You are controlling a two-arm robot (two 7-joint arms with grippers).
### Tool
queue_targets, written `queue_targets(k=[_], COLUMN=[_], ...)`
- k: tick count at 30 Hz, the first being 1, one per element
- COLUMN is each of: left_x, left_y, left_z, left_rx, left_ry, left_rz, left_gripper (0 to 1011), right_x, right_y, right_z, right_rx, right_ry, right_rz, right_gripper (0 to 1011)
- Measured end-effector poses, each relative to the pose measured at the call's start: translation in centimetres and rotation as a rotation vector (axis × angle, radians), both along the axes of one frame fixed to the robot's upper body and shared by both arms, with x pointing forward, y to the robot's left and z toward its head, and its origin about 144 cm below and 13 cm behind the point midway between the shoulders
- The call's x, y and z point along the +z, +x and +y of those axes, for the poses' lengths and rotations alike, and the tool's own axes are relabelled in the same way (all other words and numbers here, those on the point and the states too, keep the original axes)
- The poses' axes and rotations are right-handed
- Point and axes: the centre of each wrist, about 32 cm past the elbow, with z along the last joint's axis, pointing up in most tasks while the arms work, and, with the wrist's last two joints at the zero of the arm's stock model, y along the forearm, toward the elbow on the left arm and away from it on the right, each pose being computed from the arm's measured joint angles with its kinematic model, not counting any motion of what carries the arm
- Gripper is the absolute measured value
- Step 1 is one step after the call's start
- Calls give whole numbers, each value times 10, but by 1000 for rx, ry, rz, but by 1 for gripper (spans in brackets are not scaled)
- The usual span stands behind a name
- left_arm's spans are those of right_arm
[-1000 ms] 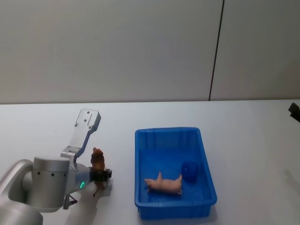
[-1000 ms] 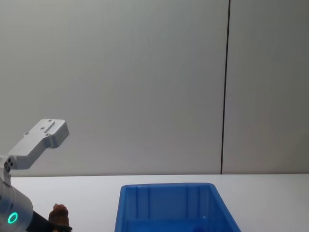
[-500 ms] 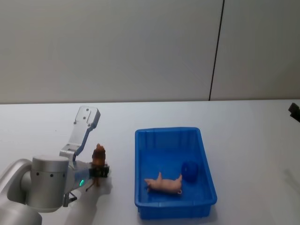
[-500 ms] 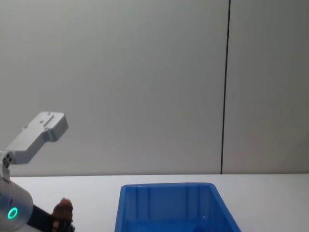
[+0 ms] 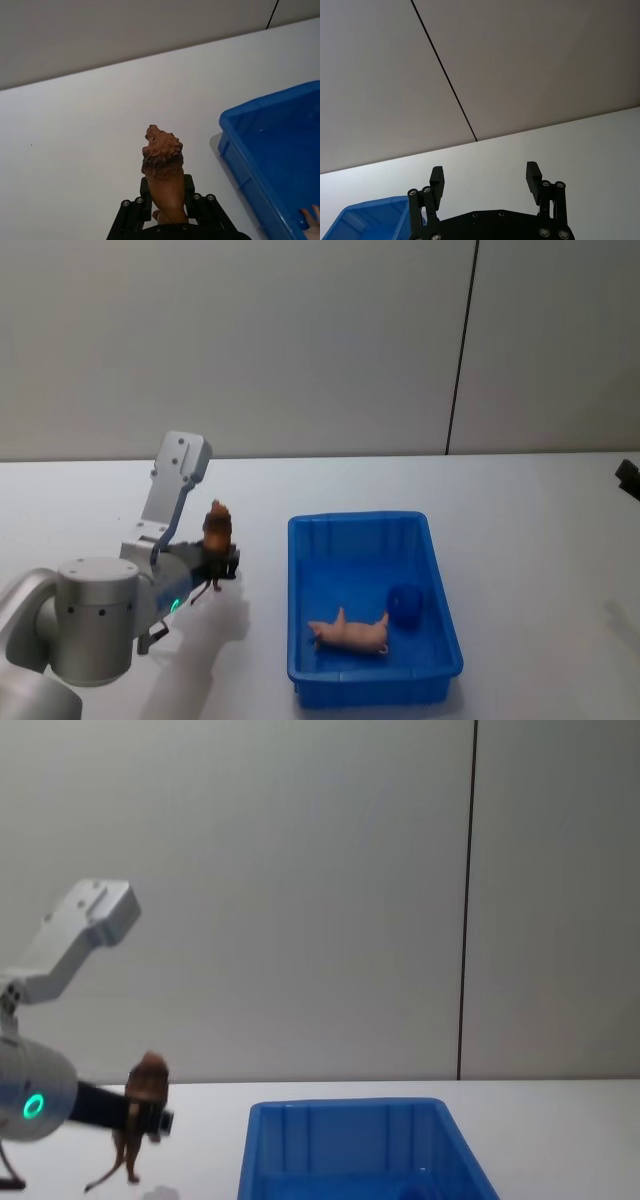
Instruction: Pick up the two dolls from the table and place them into the box.
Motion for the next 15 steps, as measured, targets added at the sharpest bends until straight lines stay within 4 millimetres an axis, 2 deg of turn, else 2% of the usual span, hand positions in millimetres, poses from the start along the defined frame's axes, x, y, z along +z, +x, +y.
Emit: queue_targets(k=[15], left_x=[27], left_y=[2], left_z=[-3], left_rx=[-141], left_ry=[-83], left_rz=[-219], left_gripper=[370], right_x=[0], right_y=[0], right_z=[0], right_rx=[0], right_ry=[0], right_rz=[0], right_gripper=[1003])
